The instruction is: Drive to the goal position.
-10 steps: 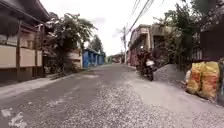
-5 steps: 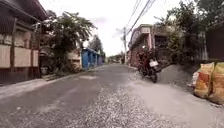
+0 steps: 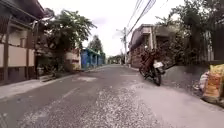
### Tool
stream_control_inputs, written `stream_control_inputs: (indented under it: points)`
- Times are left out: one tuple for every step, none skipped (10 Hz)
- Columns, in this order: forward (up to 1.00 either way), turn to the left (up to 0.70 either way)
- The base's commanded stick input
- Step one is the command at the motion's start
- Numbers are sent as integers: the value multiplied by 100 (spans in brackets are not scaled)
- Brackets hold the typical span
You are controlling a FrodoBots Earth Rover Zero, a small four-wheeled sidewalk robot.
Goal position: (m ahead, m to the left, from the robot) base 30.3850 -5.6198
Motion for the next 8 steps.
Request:
stream_control_inputs:
  points:
    - [50, 0]
    - [50, 0]
    - [50, 0]
    - [50, 0]
    - [50, 0]
    - [50, 0]
    - [50, 0]
    - [50, 0]
